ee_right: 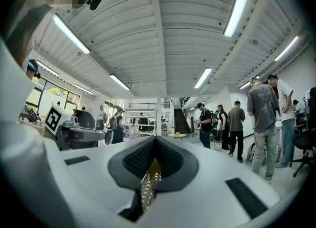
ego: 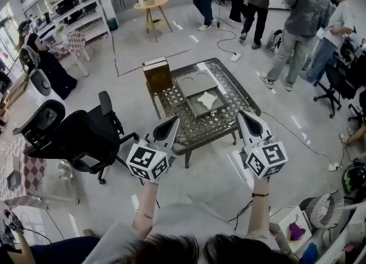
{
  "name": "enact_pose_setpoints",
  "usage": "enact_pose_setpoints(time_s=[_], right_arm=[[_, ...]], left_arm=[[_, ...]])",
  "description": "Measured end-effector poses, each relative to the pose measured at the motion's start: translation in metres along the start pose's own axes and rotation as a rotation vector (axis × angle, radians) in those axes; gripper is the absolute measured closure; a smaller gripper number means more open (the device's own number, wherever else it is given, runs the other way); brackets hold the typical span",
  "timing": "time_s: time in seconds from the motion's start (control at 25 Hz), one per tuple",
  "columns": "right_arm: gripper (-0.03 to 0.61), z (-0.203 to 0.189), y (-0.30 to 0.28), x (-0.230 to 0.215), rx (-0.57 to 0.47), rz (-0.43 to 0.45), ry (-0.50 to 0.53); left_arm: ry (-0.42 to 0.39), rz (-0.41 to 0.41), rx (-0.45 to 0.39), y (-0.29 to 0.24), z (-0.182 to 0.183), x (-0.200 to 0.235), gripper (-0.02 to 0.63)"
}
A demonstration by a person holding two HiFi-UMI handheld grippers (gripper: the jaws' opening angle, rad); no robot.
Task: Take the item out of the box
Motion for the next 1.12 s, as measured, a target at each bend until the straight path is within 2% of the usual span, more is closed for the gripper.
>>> enact_pose_setpoints(time_s=[0.44,1.12], right_arm=[[0.557,-0.021,-0.016,-0.016,0.041,0.004,-0.073],[0.557,-0.035,-0.096,-0.073,0.04,-0.017,-0.123]], left_arm=[[0.039,0.011,0.052,-0.015,-0.019,0.003,0.597],[0.086,-0.059,0.063,-0.111,-0.034,0.069,0.597]])
Point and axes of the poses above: the fingertips, and each gripper's own axes: y backward along the fingers, x to its left, z out of its top, the point moved 9 cm from there along y, backward along the fingers, and after that the axes turned 2 degrees about z, right-handed, at the moved point
